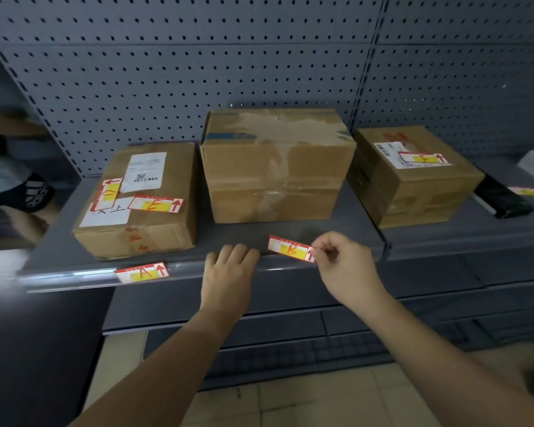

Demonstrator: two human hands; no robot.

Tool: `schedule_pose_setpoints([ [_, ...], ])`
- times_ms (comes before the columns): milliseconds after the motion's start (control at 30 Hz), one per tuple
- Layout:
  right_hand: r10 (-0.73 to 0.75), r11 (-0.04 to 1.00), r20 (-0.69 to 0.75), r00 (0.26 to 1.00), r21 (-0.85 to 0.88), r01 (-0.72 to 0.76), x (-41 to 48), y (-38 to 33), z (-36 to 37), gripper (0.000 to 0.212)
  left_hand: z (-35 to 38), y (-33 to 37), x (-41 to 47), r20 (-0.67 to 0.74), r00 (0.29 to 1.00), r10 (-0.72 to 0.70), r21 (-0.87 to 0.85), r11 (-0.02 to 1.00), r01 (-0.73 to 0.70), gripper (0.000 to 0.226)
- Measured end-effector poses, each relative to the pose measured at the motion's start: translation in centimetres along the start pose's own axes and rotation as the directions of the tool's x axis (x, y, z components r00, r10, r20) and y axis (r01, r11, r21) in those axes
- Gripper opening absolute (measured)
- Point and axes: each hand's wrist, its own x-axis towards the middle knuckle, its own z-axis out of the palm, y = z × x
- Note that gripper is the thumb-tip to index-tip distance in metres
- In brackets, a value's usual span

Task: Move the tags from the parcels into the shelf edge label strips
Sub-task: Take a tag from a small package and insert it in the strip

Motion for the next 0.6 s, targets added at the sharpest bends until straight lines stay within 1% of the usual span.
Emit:
schedule_pose_setpoints([
  [167,-0.013,1.0,-0.009,1.0,0.018,0.014,0.4,0.3,0.4,0.014,1.2,-0.2,-0.1,-0.13,0.991,0.025,-0.029,0.999,-0.029,0.034],
  [300,-0.007,1.0,-0.001,1.0,0.024,0.007,0.6,0.4,0.5,0.014,2.1,-0.5,-0.5,-0.228,0.972,0.053,-0.042,0.997,-0.065,0.032],
  [467,-0.007,1.0,0.011,1.0,0.019,0.006,0.8,0.5,0.5,0.011,3.2,-0.8,-1.1,-0.324,0.942,0.087,-0.038,0.994,-0.105,0.031],
  [600,0.003,1.0,0.009,1.0,0.024,-0.003,0.9,0.6,0.4,0.009,3.8,-0.9,-1.4,-0.378,0.919,0.114,-0.018,0.991,-0.131,0.025],
])
